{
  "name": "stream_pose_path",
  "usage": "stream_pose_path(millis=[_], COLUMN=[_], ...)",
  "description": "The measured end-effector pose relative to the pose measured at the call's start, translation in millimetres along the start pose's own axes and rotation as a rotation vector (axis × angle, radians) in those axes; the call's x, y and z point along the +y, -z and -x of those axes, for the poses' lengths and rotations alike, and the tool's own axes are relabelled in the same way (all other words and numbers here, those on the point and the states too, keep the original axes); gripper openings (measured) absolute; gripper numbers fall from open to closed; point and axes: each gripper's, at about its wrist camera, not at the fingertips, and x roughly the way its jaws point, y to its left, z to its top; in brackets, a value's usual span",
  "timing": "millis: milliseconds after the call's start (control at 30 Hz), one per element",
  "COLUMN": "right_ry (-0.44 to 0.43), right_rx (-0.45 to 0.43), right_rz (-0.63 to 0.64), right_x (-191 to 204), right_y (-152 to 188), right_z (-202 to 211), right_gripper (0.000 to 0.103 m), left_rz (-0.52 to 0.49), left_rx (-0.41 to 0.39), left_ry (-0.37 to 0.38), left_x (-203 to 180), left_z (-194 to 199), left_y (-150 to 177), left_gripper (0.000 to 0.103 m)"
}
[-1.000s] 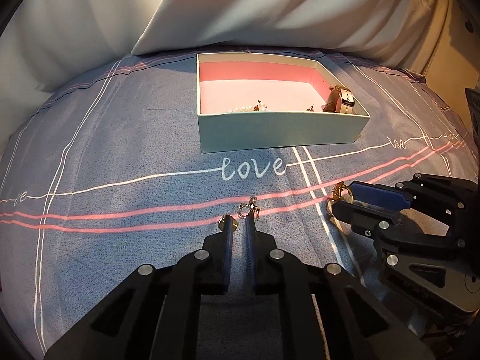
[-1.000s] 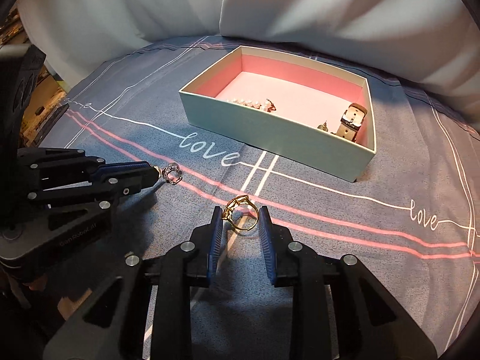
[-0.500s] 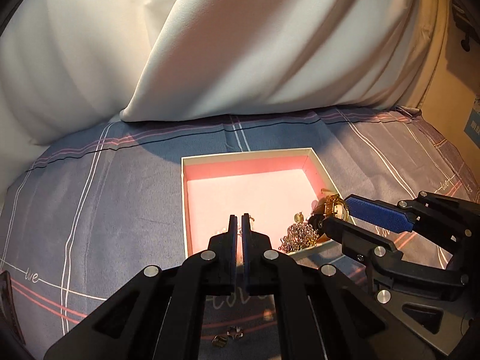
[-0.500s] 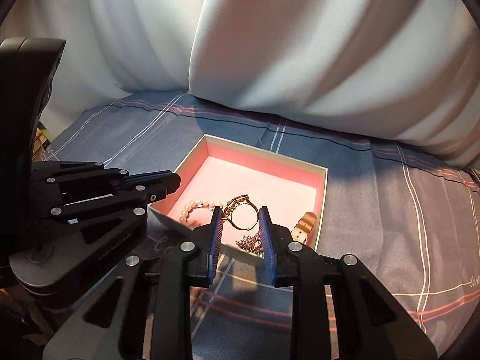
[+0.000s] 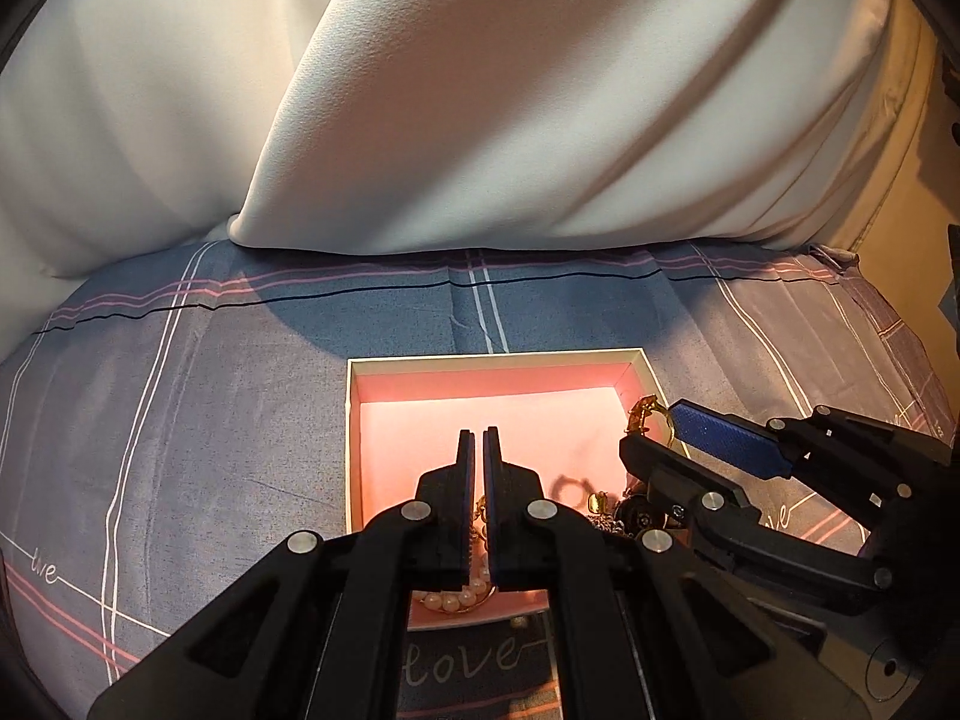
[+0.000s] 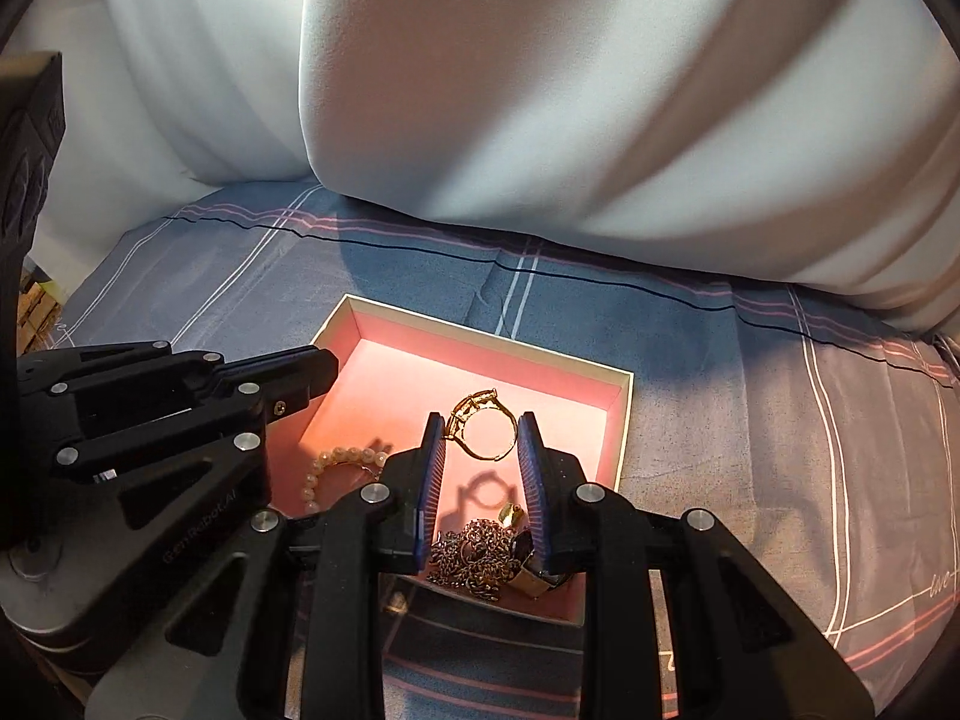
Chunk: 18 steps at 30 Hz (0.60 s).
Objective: Organize jewelry
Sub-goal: 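Carry the gold ring into the box and open the right gripper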
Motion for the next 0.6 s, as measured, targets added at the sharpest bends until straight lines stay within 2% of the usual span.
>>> stream_pose_path(millis=[200, 233, 267, 300, 333, 367, 600], right_ry=[0.001, 0.0, 0.011, 0.028, 0.042, 0.042, 0.011], right_rx=[0.048, 0.055, 0.053, 0.044, 0.034, 0.028, 0.014], right_rz=[-0.001, 0.003, 0.008, 0.011, 0.014, 0.017, 0.001], right_x=[-3, -2, -2, 0, 0, 0, -1], right_y=[9, 10, 12, 15, 17, 19, 54], right_z=[-17, -19, -19, -17, -15, -13, 10], right_gripper=[0.026, 0.029, 0.033, 0.049, 0.057, 0.057, 0.057], left_rz=[0.017, 0.021, 0.025, 0.029, 0.032, 0.037, 0.029], left_rx=[0.032, 0.034, 0.036, 0.036, 0.035, 0.025, -0.024], left_ry=[-0.003, -0.001, 0.001, 0.002, 0.001, 0.001, 0.026], left_x=[6, 7, 8, 9, 10, 11, 14], left_z=[-13, -14, -15, -14, -13, -10, 24], left_y=[4, 5, 6, 7, 9, 12, 45], left_gripper=[0.003, 0.004, 0.008, 0.027, 0.042, 0.065, 0.068])
